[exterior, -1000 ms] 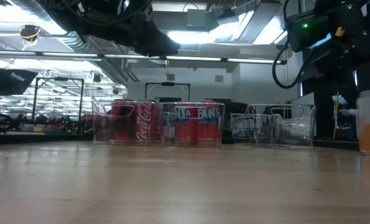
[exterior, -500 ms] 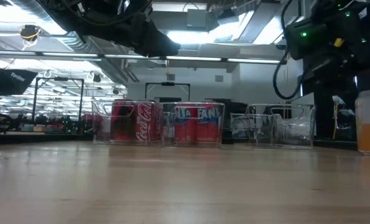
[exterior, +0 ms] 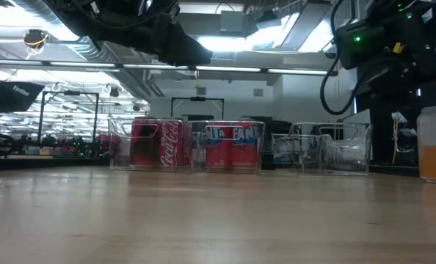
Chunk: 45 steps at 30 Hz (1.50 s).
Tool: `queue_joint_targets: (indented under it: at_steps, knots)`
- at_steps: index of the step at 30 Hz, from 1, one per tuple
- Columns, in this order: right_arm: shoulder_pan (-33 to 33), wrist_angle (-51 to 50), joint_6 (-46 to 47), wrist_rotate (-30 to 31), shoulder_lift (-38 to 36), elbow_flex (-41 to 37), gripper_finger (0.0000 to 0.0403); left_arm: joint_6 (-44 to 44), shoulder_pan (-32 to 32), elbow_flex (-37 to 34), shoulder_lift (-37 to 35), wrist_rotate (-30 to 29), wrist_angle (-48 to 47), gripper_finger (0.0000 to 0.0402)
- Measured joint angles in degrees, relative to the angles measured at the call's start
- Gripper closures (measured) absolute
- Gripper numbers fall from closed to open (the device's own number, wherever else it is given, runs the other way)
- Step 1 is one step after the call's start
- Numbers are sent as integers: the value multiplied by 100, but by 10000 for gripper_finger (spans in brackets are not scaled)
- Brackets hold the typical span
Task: Sort soda cans
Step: Put the top right middle white soda can into the right transparent bin
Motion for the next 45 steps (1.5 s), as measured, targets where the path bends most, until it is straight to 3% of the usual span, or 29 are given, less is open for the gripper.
queue_joint_targets:
  at_steps: [15, 22, 34, 40, 45]
  knots:
    - [14, -337, -207, -193, 0, 1266, 111, -1, 0, 0, 0, -2, -11, 54]
    - [599, -305, -153, -632, 0, 2013, 111, -20, -2, 2, 2, -2, -20, 54]
    - [733, -290, -495, 1221, 145, 3318, 111, -31, -90, 4, 2, -2, 10, 54]
    - [132, -193, -1194, 1724, 539, 3528, 111, -30, -90, 4, 2, -2, 13, 54]
    - [-664, 42, -2187, 1758, 1054, 3528, 111, -33, -90, 4, 2, -2, 11, 54]
